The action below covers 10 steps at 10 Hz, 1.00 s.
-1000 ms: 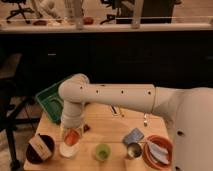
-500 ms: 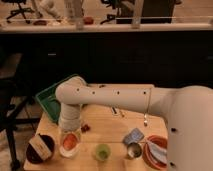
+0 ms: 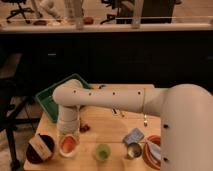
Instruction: Place apple in paper cup
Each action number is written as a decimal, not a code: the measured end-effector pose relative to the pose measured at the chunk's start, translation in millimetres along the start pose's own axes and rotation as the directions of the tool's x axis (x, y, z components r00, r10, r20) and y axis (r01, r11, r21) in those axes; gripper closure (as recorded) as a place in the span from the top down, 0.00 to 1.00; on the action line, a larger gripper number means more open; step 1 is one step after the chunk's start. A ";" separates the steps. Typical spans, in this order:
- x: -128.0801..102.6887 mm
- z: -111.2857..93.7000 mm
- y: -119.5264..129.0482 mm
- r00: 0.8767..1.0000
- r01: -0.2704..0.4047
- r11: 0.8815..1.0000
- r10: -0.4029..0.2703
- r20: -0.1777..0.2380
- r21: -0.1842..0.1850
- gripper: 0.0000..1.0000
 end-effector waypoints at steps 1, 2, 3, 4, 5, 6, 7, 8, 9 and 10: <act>1.3 1.8 -0.5 1.000 0.004 1.000 -0.004 0.003 -0.002 0.00; 2.3 2.7 -0.2 1.000 0.007 1.000 -0.007 0.005 -0.005 0.00; 4.0 3.2 -0.3 1.000 0.010 1.000 -0.010 0.003 -0.005 0.00; 4.9 3.2 0.4 1.000 0.014 1.000 -0.014 0.004 -0.009 0.00; 5.0 3.2 0.2 1.000 0.014 1.000 -0.014 0.004 -0.008 0.02; 5.0 3.2 0.1 1.000 0.014 1.000 -0.014 0.003 -0.008 0.05; 5.1 3.6 0.4 1.000 0.013 1.000 -0.013 0.004 -0.007 0.29; 5.0 3.5 0.5 1.000 0.013 1.000 -0.013 0.004 -0.008 0.39; 5.0 3.6 0.5 1.000 0.013 1.000 -0.013 0.005 -0.008 0.49; 5.0 3.6 0.6 1.000 0.013 1.000 -0.013 0.005 -0.008 0.60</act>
